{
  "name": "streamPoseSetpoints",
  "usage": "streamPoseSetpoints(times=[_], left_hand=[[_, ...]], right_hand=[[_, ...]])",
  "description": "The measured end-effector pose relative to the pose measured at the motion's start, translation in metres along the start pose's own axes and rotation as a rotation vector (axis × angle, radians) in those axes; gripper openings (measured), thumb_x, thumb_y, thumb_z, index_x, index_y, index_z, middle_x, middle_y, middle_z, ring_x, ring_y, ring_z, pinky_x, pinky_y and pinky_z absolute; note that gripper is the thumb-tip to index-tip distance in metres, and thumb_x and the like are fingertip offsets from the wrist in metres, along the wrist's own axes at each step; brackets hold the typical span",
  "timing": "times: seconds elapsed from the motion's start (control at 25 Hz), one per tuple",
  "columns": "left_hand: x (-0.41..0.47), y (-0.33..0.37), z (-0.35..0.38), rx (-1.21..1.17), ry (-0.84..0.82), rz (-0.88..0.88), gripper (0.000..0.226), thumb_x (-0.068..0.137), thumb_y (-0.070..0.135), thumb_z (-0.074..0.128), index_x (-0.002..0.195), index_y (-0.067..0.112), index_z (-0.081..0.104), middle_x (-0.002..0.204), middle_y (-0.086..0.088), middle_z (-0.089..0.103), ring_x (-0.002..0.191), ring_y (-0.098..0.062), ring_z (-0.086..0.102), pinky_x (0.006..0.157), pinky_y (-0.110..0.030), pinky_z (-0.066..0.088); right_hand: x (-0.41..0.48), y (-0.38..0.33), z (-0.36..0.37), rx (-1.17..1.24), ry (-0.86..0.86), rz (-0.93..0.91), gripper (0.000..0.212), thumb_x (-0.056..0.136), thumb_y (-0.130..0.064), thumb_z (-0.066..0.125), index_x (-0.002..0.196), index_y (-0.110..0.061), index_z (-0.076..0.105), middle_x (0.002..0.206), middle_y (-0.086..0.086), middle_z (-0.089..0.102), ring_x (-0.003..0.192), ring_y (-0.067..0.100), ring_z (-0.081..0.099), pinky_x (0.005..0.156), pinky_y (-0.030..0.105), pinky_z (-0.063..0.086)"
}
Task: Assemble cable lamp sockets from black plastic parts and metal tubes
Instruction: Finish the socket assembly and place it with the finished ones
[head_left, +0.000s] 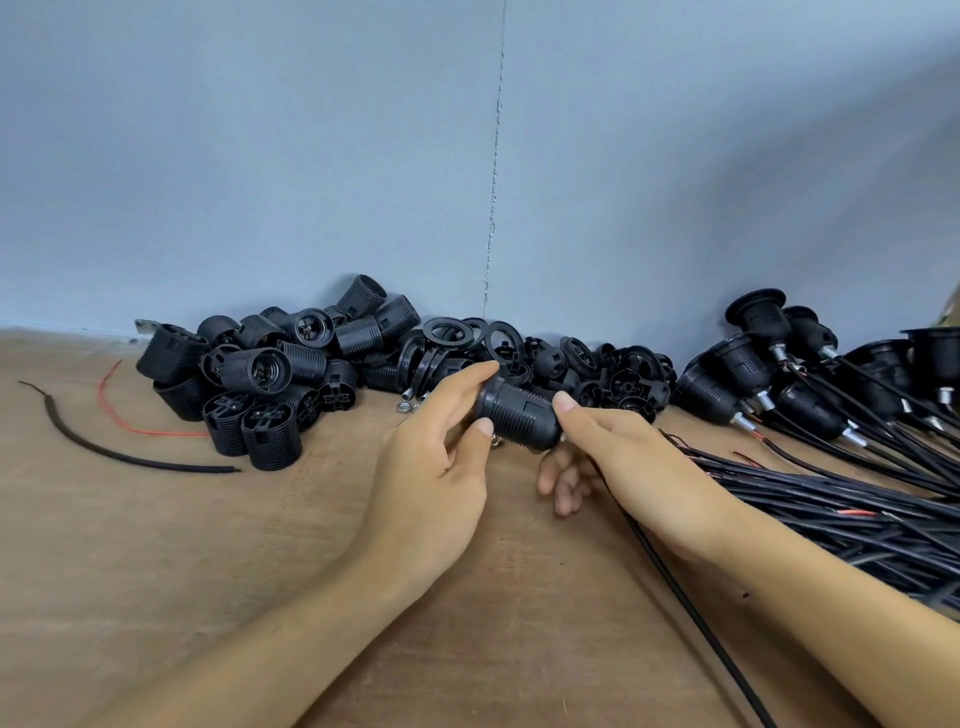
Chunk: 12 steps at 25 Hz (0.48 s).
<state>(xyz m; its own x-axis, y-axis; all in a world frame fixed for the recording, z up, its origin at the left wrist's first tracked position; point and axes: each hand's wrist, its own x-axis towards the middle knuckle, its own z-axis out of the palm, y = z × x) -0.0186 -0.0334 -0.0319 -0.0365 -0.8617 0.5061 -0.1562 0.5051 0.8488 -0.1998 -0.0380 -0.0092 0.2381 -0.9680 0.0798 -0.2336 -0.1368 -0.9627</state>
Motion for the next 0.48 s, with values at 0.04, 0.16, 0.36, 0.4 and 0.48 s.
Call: streamPoseSetpoints(times=[0.04,0.16,0.36,0.4,0.48], left_hand=[[-0.001,-0.001,0.001,-0.012,0.006,0.015,0.05,0.097,-0.007,0.056,0.134,0.025,0.062,0.126,0.015,0.07,0.121,0.005,0.061,0.097,-0.008,0.045],[-0.001,0.0,0.002,-0.033,0.036,0.062,0.048,0.094,-0.005,0.063,0.127,0.03,0.065,0.122,0.024,0.07,0.119,0.004,0.062,0.099,-0.009,0.045],[-0.004,0.001,0.002,-0.085,0.078,0.069,0.029,0.091,0.003,0.072,0.105,0.028,0.076,0.118,0.014,0.073,0.119,-0.002,0.064,0.1,-0.02,0.051],[-0.004,0.001,0.002,-0.085,0.081,0.043,0.022,0.092,0.005,0.072,0.1,0.024,0.078,0.117,0.012,0.074,0.118,-0.002,0.065,0.1,-0.022,0.052],[-0.003,0.004,0.001,-0.04,0.092,0.005,0.015,0.094,0.012,0.07,0.094,0.025,0.079,0.111,0.014,0.075,0.111,0.002,0.067,0.097,-0.021,0.053]], right_hand=[[0.001,-0.001,-0.001,0.11,-0.022,0.031,0.042,0.101,-0.05,0.044,0.09,-0.017,0.068,0.077,0.014,0.072,0.056,0.02,0.061,0.056,0.027,0.05],[0.003,-0.003,-0.005,0.313,-0.053,0.087,0.042,0.093,-0.049,0.052,0.1,-0.009,0.066,0.079,0.016,0.07,0.055,0.019,0.058,0.055,0.027,0.051],[0.006,-0.005,-0.012,0.454,-0.045,0.188,0.051,0.086,-0.051,0.056,0.106,-0.005,0.063,0.07,0.01,0.064,0.051,0.016,0.053,0.051,0.026,0.048],[0.007,-0.005,-0.015,0.467,-0.044,0.198,0.052,0.086,-0.052,0.056,0.104,-0.004,0.065,0.068,0.009,0.062,0.05,0.016,0.052,0.051,0.026,0.048],[0.007,-0.005,-0.019,0.477,-0.042,0.195,0.052,0.087,-0.052,0.056,0.097,-0.003,0.069,0.067,0.008,0.06,0.05,0.016,0.05,0.049,0.026,0.047]])
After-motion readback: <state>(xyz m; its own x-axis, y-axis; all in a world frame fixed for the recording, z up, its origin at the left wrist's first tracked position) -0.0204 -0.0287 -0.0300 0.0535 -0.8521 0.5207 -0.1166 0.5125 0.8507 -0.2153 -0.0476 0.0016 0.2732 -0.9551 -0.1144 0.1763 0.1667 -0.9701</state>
